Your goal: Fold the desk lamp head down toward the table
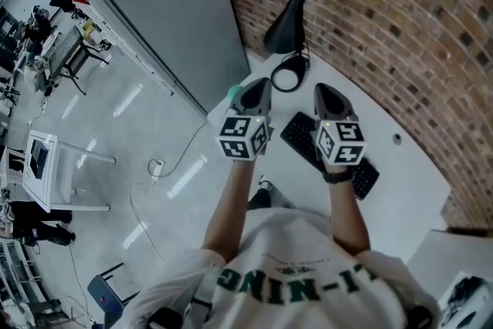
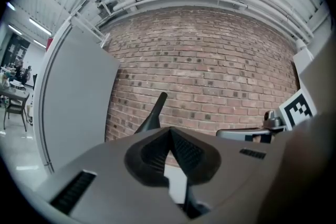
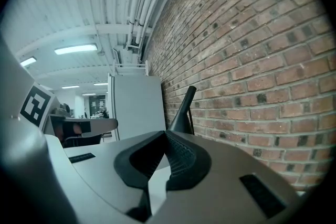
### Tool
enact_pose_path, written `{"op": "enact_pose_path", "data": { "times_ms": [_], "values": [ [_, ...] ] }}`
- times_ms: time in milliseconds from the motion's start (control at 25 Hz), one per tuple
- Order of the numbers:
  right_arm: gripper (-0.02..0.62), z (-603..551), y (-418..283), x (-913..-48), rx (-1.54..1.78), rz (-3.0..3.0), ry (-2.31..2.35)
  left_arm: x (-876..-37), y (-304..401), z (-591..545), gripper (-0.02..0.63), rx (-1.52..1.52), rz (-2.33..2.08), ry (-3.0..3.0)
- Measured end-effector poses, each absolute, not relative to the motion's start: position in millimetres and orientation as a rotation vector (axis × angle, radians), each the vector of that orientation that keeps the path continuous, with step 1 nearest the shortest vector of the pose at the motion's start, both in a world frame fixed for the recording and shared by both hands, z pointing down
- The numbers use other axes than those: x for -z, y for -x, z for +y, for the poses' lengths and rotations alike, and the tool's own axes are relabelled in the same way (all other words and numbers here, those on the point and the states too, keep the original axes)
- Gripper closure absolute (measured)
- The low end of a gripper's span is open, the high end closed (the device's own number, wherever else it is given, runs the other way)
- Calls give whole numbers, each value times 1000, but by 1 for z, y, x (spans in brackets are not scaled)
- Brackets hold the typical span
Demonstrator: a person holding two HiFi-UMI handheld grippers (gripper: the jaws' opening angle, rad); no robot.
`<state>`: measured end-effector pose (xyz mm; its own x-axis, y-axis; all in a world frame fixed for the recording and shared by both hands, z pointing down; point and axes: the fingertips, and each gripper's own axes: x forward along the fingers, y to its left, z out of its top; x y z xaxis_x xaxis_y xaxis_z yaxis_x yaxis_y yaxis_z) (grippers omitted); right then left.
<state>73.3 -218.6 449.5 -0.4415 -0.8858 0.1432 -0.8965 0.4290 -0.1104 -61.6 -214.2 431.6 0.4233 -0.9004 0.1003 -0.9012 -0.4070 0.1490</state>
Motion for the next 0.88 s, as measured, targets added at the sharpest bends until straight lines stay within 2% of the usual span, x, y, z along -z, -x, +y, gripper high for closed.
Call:
{"op": "enact_pose_path", "data": {
  "times_ms": [880],
  "values": [
    [591,-227,-71,-443,-276,-2604,-1687,-446,67,-236,604,-105,-1568,-2477]
  ]
}}
